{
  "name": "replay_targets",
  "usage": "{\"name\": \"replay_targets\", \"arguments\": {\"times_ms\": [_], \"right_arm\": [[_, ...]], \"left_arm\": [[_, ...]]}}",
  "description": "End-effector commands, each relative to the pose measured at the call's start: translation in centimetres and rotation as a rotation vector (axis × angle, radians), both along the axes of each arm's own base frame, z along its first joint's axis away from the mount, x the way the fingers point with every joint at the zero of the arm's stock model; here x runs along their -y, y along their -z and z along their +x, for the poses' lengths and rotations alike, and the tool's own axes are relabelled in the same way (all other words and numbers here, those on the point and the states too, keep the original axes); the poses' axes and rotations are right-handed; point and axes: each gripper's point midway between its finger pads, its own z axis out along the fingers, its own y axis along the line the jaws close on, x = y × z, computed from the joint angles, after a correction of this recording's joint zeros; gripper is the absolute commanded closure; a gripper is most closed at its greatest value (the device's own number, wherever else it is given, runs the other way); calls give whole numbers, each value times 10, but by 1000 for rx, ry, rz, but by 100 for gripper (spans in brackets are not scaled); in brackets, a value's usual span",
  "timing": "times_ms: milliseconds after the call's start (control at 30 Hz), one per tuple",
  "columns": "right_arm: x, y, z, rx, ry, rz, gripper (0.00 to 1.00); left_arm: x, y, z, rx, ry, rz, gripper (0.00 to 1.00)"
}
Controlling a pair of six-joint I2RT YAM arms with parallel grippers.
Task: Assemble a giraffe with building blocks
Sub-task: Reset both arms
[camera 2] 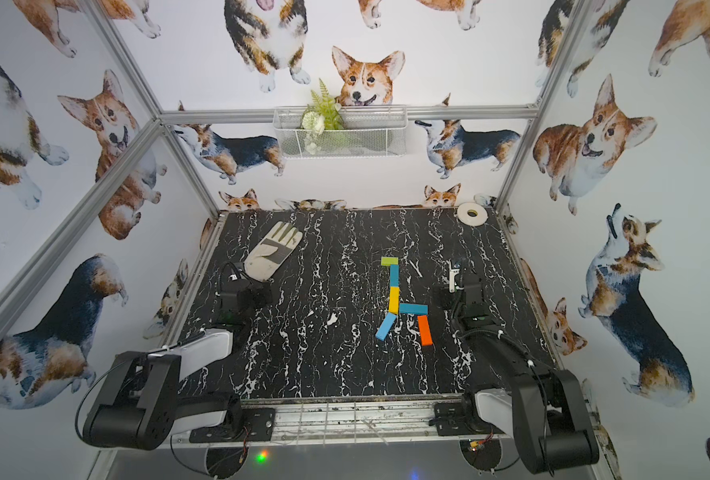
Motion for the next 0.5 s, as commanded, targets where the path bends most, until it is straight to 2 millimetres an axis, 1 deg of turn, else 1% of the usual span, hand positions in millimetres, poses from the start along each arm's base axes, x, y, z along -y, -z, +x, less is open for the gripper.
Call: {"name": "replay_targets", "arguments": {"times_ms": [0,100,133,167,233,300,333,367,433,467], "right_arm": [[-3,-30,27,199,-2,19,1],[-6,-11,28,170,-25,17,1],[-5,-11,28,192,-22,18,1],[-1,-14,29,213,1,21,1],[6,-9,27,183,19,50,1],[15,-8,28,211,51,85,1],[19,-6,27,216,62,106,1],[22,1,27,206,60,135,1],[22,4,31,238,48,155,1],[23,9,31,173,52,158,1]], "left_arm": [[11,-25,20,163,83,36,0],[7,-10,20,182,60,34,0],[5,-8,20,208,49,47,0],[5,-7,20,198,44,55,0],[16,-5,24,177,112,45,0],[21,-2,27,152,141,46,0],[20,-2,29,144,132,46,0],[17,-1,31,138,118,55,0],[14,0,33,118,101,38,0],[14,1,34,120,102,38,0]]}}
